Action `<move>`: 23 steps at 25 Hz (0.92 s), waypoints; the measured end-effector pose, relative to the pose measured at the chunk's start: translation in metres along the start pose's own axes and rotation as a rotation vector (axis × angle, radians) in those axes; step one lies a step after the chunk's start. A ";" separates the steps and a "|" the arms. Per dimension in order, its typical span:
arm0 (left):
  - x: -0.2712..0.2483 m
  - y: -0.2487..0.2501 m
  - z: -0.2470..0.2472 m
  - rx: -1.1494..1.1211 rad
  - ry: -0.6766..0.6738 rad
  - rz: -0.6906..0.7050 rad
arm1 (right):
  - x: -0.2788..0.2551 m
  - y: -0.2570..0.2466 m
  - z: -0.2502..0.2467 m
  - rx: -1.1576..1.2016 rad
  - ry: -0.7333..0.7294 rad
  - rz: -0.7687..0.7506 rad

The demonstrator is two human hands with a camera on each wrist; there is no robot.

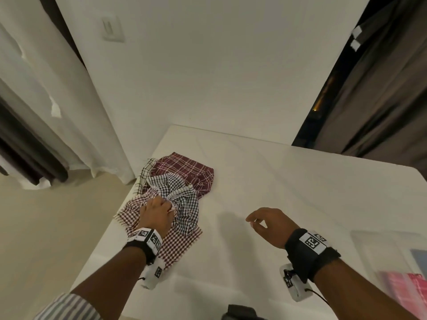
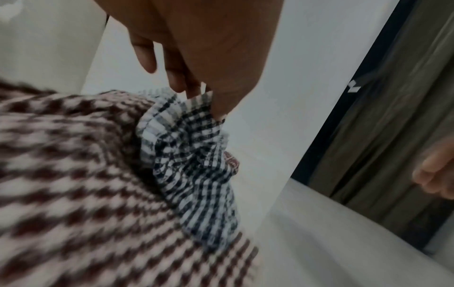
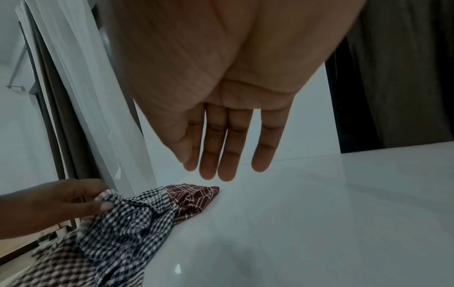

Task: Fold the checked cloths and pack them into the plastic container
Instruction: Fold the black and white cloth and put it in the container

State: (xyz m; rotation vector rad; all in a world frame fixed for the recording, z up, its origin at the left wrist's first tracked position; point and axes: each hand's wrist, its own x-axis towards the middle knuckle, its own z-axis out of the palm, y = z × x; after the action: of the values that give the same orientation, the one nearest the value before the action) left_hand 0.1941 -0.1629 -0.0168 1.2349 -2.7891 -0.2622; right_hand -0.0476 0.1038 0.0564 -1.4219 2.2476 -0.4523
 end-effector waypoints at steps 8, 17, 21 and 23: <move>0.018 0.100 -0.145 -0.724 0.038 0.554 | 0.023 -0.082 -0.075 0.098 0.273 -0.262; 0.019 0.112 -0.175 -0.691 -0.172 0.592 | 0.006 -0.078 -0.142 0.051 0.340 -0.322; 0.032 0.093 -0.144 -0.473 -0.288 0.522 | -0.012 -0.027 -0.169 0.006 0.270 -0.067; 0.049 0.097 -0.140 -0.427 -0.186 0.460 | -0.016 -0.003 -0.180 -0.141 0.170 0.064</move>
State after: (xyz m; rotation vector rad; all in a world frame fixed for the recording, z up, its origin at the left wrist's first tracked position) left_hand 0.1106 -0.1520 0.1388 0.4841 -2.8441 -0.9082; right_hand -0.1339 0.1245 0.2140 -1.4220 2.4966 -0.4148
